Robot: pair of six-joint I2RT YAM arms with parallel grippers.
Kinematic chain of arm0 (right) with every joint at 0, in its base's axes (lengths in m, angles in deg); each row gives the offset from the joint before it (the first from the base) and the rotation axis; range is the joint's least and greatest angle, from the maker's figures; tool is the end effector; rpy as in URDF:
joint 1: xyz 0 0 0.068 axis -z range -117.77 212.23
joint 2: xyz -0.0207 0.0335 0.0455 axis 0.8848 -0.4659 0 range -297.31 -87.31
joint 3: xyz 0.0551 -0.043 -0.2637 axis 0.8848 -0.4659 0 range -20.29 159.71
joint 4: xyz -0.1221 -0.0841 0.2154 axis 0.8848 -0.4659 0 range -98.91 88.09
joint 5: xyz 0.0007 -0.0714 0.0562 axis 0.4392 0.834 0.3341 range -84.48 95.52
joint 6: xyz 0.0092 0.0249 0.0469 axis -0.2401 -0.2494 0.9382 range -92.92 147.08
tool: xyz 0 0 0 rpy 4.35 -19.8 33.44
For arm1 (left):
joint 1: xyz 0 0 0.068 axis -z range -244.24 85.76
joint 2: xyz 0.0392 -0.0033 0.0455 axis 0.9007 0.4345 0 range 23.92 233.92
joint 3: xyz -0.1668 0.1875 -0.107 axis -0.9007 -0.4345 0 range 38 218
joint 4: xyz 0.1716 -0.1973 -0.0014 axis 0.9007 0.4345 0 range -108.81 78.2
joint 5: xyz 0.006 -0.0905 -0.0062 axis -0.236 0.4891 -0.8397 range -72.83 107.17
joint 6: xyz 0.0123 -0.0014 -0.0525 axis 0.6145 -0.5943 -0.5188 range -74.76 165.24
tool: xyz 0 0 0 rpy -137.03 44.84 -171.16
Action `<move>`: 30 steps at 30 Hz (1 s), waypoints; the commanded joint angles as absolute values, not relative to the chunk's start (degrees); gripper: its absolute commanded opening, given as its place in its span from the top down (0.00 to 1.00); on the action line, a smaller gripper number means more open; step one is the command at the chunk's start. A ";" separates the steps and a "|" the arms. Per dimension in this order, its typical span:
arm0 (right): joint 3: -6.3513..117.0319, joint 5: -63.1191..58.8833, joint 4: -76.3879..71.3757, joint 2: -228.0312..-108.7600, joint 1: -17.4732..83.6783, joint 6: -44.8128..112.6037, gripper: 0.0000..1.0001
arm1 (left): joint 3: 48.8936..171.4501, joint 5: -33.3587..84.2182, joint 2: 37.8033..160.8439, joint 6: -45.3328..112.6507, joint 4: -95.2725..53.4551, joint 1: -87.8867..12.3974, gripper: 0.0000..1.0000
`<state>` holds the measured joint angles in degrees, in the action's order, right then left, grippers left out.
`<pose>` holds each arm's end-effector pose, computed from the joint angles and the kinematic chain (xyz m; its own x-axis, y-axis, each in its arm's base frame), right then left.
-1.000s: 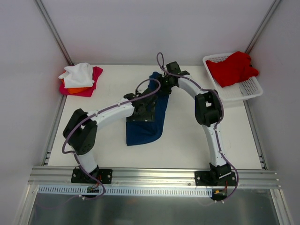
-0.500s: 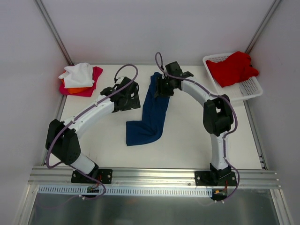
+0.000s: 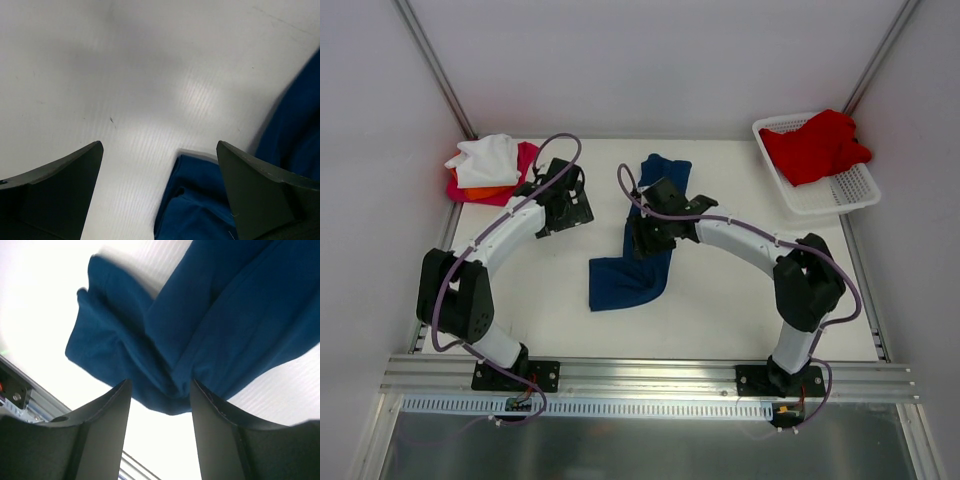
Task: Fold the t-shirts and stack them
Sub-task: Rotate the tshirt 90 degrees
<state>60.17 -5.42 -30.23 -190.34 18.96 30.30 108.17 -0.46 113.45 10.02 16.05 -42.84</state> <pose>0.2847 0.2775 0.2476 -0.6067 -0.4954 -0.6216 -0.7272 0.6617 0.1824 0.3131 -0.1112 0.2653 -0.7225 -0.3071 -0.6194 -0.2862 0.9484 -0.1364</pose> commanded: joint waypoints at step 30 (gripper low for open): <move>52.48 -3.62 -11.49 -198.32 -4.39 40.36 0.49 | 100.32 10.58 112.16 16.23 5.72 -61.08 0.01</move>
